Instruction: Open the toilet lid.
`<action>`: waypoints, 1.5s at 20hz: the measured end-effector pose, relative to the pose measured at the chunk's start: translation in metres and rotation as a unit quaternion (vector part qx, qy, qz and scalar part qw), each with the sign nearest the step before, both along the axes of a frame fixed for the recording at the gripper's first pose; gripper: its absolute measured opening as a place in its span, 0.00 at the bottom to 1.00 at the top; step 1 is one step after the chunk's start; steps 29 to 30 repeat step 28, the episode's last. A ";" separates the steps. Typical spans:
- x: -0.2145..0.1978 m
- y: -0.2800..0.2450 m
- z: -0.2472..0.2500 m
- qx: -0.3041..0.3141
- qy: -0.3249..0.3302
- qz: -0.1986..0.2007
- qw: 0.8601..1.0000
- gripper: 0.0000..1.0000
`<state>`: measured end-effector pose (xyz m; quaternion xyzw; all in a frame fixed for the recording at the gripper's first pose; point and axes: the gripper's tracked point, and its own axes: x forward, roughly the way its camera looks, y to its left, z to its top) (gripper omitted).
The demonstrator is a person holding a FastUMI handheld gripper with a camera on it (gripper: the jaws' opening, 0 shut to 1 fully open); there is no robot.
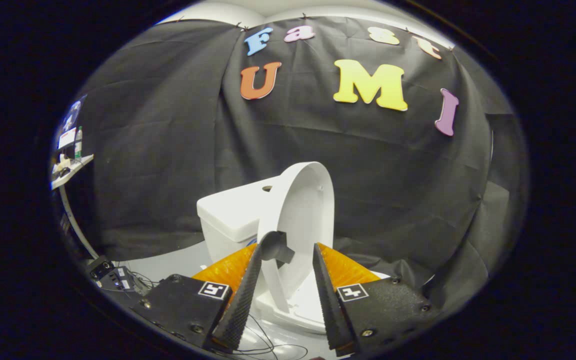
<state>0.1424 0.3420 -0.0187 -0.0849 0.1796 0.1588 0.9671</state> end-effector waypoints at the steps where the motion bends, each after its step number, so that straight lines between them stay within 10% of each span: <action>1: -0.004 -0.008 0.001 0.010 0.002 0.000 1.000 0.65; 6: -0.027 -0.056 0.012 0.044 0.000 -0.006 0.999 0.97; 30: -0.124 -0.274 0.062 0.126 -0.144 -0.086 0.978 0.99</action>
